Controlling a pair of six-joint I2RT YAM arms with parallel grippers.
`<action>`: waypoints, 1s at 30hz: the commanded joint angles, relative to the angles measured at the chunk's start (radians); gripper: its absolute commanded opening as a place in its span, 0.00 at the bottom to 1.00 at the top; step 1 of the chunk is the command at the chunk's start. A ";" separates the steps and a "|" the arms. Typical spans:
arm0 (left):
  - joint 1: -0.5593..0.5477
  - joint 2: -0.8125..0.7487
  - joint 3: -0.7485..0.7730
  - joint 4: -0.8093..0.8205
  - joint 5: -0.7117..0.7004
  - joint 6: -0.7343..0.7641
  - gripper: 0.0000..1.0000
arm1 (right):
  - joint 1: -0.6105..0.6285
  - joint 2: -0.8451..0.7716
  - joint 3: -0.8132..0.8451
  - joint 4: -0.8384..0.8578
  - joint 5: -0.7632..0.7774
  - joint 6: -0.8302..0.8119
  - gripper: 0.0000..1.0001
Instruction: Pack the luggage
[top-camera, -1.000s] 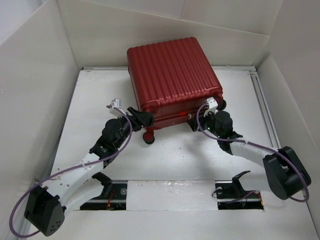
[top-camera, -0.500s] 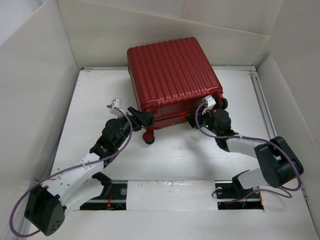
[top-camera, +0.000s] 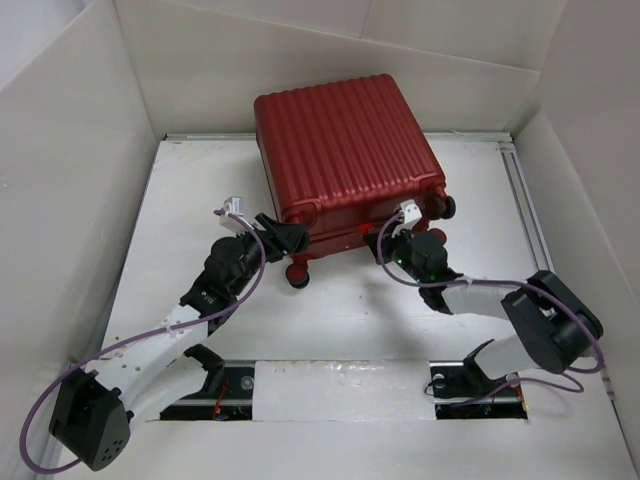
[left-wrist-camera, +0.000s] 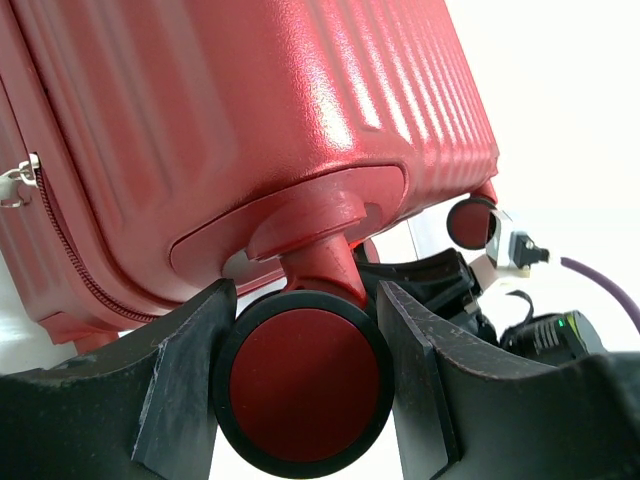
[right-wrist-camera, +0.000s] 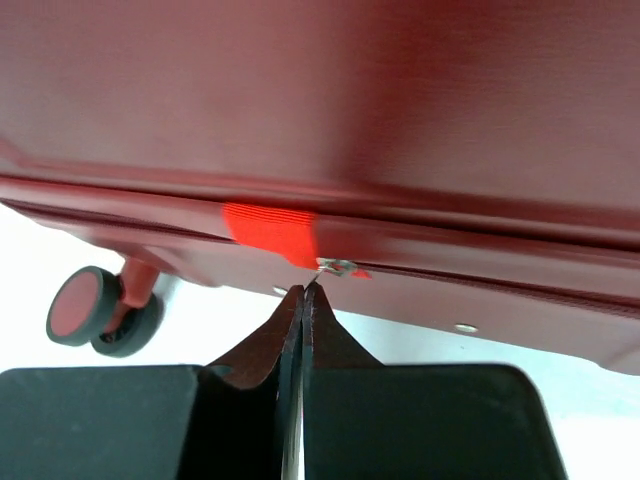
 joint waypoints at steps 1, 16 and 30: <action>-0.010 -0.008 0.011 0.210 0.097 -0.046 0.00 | 0.093 -0.030 0.032 0.172 0.088 0.005 0.00; -0.010 -0.027 0.011 0.201 0.106 -0.046 0.00 | 0.093 -0.138 -0.002 -0.013 0.259 -0.004 0.49; -0.010 -0.037 0.021 0.178 0.097 -0.026 0.00 | -0.040 -0.124 0.037 -0.129 0.052 -0.014 0.51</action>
